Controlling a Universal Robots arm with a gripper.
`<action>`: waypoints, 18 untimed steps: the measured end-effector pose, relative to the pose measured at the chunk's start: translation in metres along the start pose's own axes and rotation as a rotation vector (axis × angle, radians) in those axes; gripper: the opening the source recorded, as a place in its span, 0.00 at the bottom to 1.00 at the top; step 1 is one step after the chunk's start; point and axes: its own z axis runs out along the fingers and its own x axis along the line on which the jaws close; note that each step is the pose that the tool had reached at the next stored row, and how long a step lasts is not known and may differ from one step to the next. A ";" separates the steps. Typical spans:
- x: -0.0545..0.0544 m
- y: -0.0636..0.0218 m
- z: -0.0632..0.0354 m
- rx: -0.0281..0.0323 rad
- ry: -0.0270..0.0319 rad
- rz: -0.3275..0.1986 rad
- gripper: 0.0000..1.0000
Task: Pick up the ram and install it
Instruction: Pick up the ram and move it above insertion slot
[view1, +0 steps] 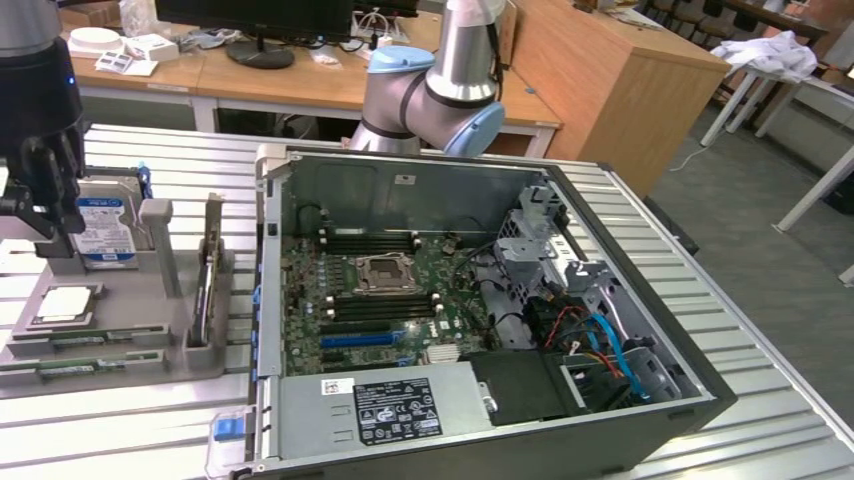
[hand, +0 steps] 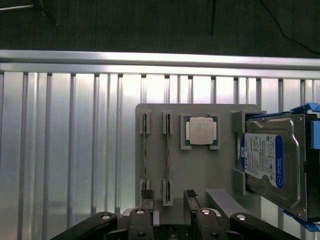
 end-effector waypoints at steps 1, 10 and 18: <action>0.000 0.0000 0.0003 0.0000 0.0000 0.000 0.37; 0.000 -0.0001 0.0029 0.0001 0.0000 0.000 0.37; 0.000 -0.0004 0.0075 0.0000 0.0000 0.000 0.37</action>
